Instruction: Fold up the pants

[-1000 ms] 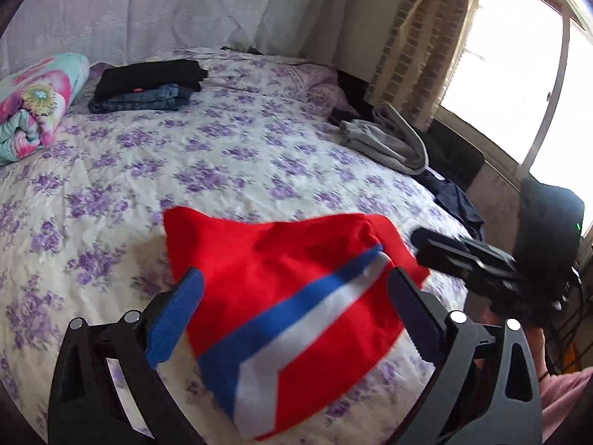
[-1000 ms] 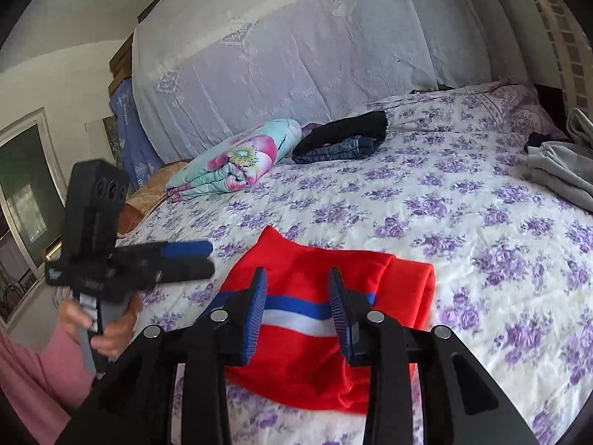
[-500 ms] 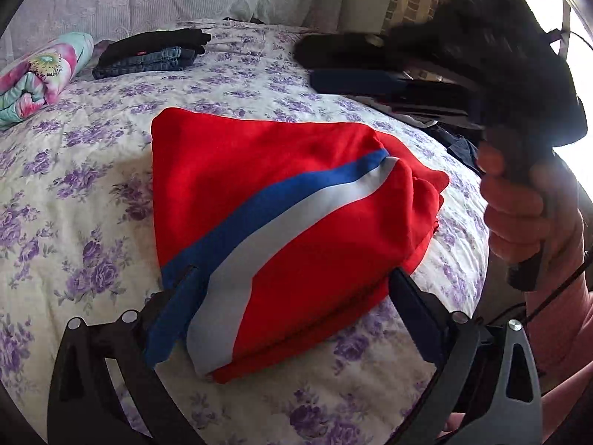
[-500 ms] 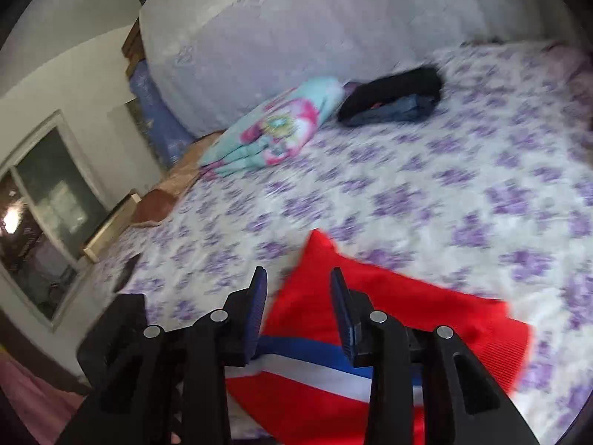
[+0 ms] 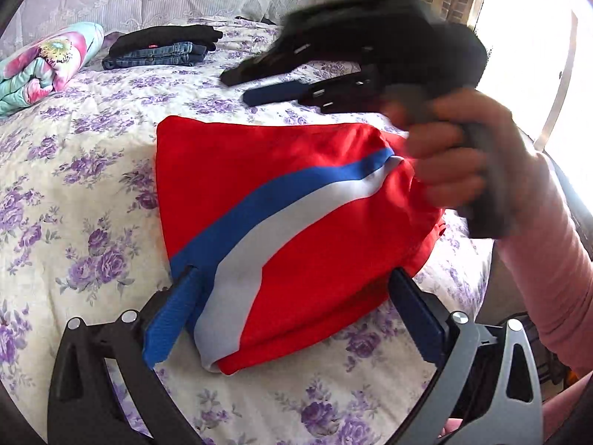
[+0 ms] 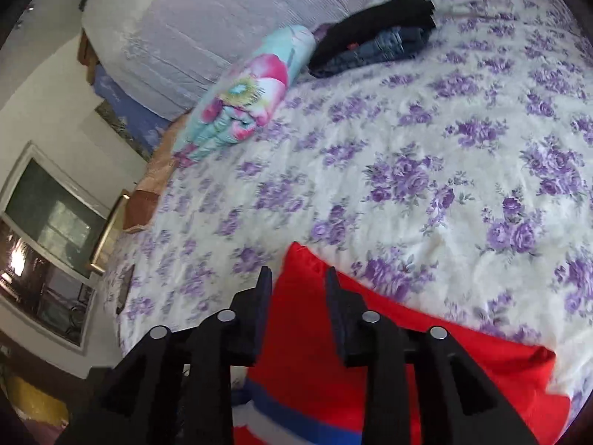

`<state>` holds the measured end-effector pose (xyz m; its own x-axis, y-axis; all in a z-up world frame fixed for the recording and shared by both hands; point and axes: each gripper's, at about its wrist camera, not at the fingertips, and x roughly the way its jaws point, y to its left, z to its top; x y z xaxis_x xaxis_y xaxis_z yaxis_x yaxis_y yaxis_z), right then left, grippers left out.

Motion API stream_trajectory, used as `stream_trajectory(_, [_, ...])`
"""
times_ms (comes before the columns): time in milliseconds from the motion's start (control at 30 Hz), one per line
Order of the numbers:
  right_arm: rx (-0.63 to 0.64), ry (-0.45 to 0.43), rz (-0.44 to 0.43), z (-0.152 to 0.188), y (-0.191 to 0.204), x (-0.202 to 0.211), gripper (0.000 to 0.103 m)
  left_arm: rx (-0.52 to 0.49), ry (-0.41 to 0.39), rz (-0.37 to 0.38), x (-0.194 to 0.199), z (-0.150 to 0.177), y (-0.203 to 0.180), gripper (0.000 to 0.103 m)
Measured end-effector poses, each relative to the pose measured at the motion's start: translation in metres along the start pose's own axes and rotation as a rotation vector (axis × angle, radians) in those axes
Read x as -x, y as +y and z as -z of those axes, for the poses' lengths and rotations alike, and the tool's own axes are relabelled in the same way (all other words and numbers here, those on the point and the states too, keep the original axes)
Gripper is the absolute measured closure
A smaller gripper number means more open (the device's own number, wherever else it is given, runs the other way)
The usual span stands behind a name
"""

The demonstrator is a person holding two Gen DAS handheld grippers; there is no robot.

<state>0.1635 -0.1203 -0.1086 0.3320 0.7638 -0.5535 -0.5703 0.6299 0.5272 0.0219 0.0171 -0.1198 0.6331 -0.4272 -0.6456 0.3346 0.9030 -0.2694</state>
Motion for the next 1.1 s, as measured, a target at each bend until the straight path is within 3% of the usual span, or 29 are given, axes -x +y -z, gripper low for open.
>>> stream_trajectory(133, [0.101, -0.085, -0.018, 0.038, 0.019, 0.058, 0.06, -0.004, 0.001, -0.008, -0.001, 0.0, -0.001, 0.005])
stream_trajectory(200, [0.131, -0.114, -0.041, 0.06, 0.02, 0.078, 0.05, -0.006, 0.001, -0.012, -0.002, 0.001, -0.001, 0.005])
stream_trajectory(267, [0.154, -0.126, -0.002, 0.085, 0.011, 0.088, 0.035, -0.011, 0.002, -0.024, -0.002, 0.001, -0.003, 0.005])
stream_trajectory(300, [0.146, -0.107, 0.056, 0.097, 0.002, 0.085, 0.034, -0.015, 0.003, -0.031, -0.001, 0.002, -0.007, 0.005])
stream_trajectory(333, [0.13, -0.065, 0.139, 0.107, -0.011, 0.077, 0.04, -0.021, 0.004, -0.038, -0.001, 0.002, -0.008, 0.005])
stream_trajectory(367, [0.131, -0.054, 0.165, 0.114, -0.019, 0.075, 0.047, -0.033, 0.005, -0.043, -0.002, 0.002, -0.01, 0.005])
stream_trajectory(433, [0.144, -0.094, 0.151, 0.12, -0.019, 0.088, 0.046, -0.055, 0.014, -0.07, -0.003, 0.003, -0.013, 0.005])
stream_trajectory(500, [0.118, -0.14, 0.114, 0.115, -0.015, 0.108, 0.035, -0.05, 0.018, -0.08, -0.002, 0.002, -0.013, 0.005])
stream_trajectory(533, [0.101, -0.185, 0.106, 0.113, -0.017, 0.118, 0.025, -0.036, 0.019, -0.083, 0.003, 0.002, -0.012, 0.005])
stream_trajectory(667, [-0.007, -0.285, 0.166, 0.102, -0.046, 0.147, 0.017, 0.04, -0.016, -0.089, 0.03, -0.007, 0.006, 0.005])
stream_trajectory(733, [-0.076, -0.251, 0.16, 0.095, -0.073, 0.141, 0.017, 0.129, -0.005, -0.078, 0.035, -0.014, 0.025, 0.005])
stream_trajectory(833, [-0.201, -0.134, 0.041, 0.091, -0.112, 0.108, 0.017, 0.269, 0.117, 0.037, 0.013, -0.014, 0.051, 0.005])
stream_trajectory(933, [-0.163, -0.105, 0.006, 0.09, -0.113, 0.084, 0.017, 0.287, 0.135, 0.088, 0.002, -0.014, 0.055, 0.005])
stream_trajectory(1100, [-0.084, -0.064, 0.051, 0.084, -0.093, 0.066, 0.047, 0.345, 0.154, 0.236, -0.013, -0.026, 0.064, 0.005])
